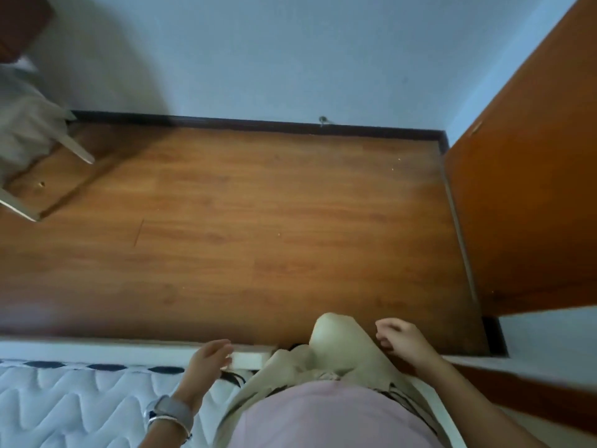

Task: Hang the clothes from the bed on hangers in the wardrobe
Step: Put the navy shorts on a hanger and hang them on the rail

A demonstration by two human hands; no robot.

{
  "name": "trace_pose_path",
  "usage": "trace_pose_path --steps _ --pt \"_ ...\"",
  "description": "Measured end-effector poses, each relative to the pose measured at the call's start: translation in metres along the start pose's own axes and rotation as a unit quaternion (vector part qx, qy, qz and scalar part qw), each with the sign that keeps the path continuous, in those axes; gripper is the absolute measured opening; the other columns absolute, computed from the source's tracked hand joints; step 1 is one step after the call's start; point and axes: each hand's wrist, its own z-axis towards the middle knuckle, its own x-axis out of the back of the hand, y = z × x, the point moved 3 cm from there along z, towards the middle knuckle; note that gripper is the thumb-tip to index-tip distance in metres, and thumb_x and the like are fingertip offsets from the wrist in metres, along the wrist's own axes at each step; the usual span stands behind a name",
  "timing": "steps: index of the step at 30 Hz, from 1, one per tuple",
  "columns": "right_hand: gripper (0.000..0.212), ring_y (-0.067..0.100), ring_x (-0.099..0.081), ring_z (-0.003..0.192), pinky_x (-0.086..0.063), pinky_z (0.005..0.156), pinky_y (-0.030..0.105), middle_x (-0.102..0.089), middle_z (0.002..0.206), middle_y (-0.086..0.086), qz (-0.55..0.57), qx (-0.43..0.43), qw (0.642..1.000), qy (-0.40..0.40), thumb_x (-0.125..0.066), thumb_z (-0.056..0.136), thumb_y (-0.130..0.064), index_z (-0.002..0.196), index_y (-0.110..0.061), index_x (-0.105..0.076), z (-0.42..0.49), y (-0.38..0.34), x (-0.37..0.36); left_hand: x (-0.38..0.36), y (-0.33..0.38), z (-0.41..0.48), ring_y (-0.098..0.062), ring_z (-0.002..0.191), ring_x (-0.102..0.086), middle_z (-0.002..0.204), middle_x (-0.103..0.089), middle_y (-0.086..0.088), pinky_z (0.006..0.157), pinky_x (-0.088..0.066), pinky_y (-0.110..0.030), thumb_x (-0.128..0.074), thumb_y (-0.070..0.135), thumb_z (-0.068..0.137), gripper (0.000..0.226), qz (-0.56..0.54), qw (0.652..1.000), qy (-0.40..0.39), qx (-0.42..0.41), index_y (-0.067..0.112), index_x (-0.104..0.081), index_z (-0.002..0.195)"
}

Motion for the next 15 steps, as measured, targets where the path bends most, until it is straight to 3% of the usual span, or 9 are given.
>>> trace_pose_path --steps 3,7,9,13,15 --pt "0.015 0.014 -0.056 0.081 -0.040 0.060 0.022 -0.062 0.091 0.002 -0.019 -0.015 1.000 0.002 -0.047 0.095 -0.019 0.103 -0.015 -0.059 0.039 -0.038 0.013 0.001 0.017 0.021 -0.023 0.091 -0.056 0.102 -0.059 -0.012 0.065 -0.038 -0.029 -0.051 0.013 0.092 0.013 -0.035 0.998 0.014 0.040 0.010 -0.059 0.101" --pt "0.020 0.013 -0.055 0.076 -0.042 0.059 0.022 -0.062 0.088 0.001 -0.081 -0.042 0.996 -0.001 -0.050 0.093 -0.018 0.106 -0.010 -0.063 0.099 -0.084 0.033 -0.008 0.040 0.054 -0.019 0.079 -0.055 0.092 -0.059 -0.009 0.063 -0.033 -0.026 -0.057 0.018 0.086 0.020 -0.087 0.992 0.025 0.092 0.008 -0.056 0.103" --pt "0.023 0.013 -0.054 0.074 -0.041 0.058 0.022 -0.060 0.089 0.005 -0.119 -0.044 0.992 -0.011 -0.051 0.093 -0.016 0.109 -0.005 -0.063 0.134 -0.117 0.046 -0.013 0.061 0.073 -0.016 0.075 -0.054 0.094 -0.058 -0.009 0.059 -0.032 -0.024 -0.052 0.016 0.091 0.015 -0.126 0.985 0.048 0.108 0.009 -0.056 0.104" --pt "0.023 0.023 -0.055 0.087 -0.038 0.073 0.028 -0.062 0.088 0.008 -0.199 -0.010 0.980 -0.015 -0.051 0.092 -0.012 0.107 0.000 -0.064 0.189 -0.197 0.061 -0.018 0.111 0.097 -0.022 0.097 -0.057 0.107 -0.060 -0.008 0.080 -0.040 -0.031 -0.046 0.017 0.094 0.017 -0.201 0.968 0.098 0.110 0.012 -0.054 0.108" --pt "0.024 0.025 -0.056 0.083 -0.039 0.068 0.029 -0.064 0.079 0.006 -0.236 -0.013 0.971 -0.026 -0.051 0.092 -0.013 0.108 -0.002 -0.064 0.216 -0.236 0.055 -0.010 0.130 0.101 -0.021 0.097 -0.058 0.107 -0.060 -0.007 0.083 -0.041 -0.030 -0.047 0.017 0.094 0.018 -0.240 0.957 0.132 0.096 0.012 -0.055 0.109"
